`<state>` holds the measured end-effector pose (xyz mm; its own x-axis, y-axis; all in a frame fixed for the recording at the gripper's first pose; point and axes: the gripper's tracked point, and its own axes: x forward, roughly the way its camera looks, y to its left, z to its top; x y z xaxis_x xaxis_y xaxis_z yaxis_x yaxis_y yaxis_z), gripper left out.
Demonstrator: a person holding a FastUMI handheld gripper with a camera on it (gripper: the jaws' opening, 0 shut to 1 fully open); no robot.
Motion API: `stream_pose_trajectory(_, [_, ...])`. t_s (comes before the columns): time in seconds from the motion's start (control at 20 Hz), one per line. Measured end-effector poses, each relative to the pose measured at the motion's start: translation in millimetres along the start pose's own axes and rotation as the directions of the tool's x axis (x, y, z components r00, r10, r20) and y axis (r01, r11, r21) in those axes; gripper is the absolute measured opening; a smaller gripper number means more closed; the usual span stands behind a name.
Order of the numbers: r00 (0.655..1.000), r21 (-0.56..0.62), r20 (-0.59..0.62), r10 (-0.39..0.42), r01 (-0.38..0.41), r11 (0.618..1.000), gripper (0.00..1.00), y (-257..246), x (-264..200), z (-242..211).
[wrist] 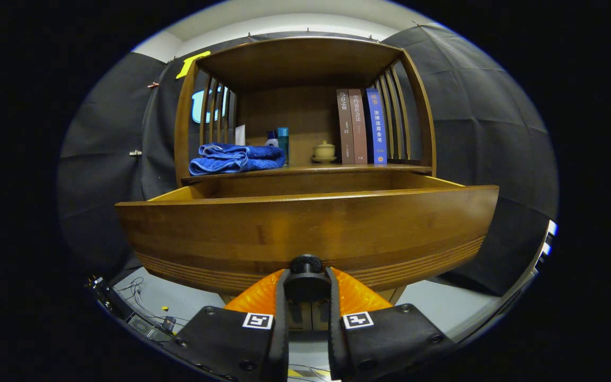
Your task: Pull open the drawer, take out the items inside it, and place them on the countertop above the cabinet.
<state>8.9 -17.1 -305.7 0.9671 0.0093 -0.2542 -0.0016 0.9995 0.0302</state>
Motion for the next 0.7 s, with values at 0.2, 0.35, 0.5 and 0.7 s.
stream_pose_trajectory(0.2, [1.000,-0.012,-0.004,-0.003,0.003,1.000,0.33,-0.4,1.0,-3.7])
stream_pose_trajectory(0.35, [1.000,-0.024,-0.013,0.005,-0.005,1.000,0.35,-0.4,0.8,-4.5])
stream_pose_trajectory(0.5, [1.000,-0.012,-0.010,0.007,-0.008,1.000,0.62,-3.5,-9.5,-1.3])
stream_pose_trajectory(0.7, [0.999,-0.014,0.033,0.012,-0.012,1.000,0.97,-12.8,-36.9,28.6])
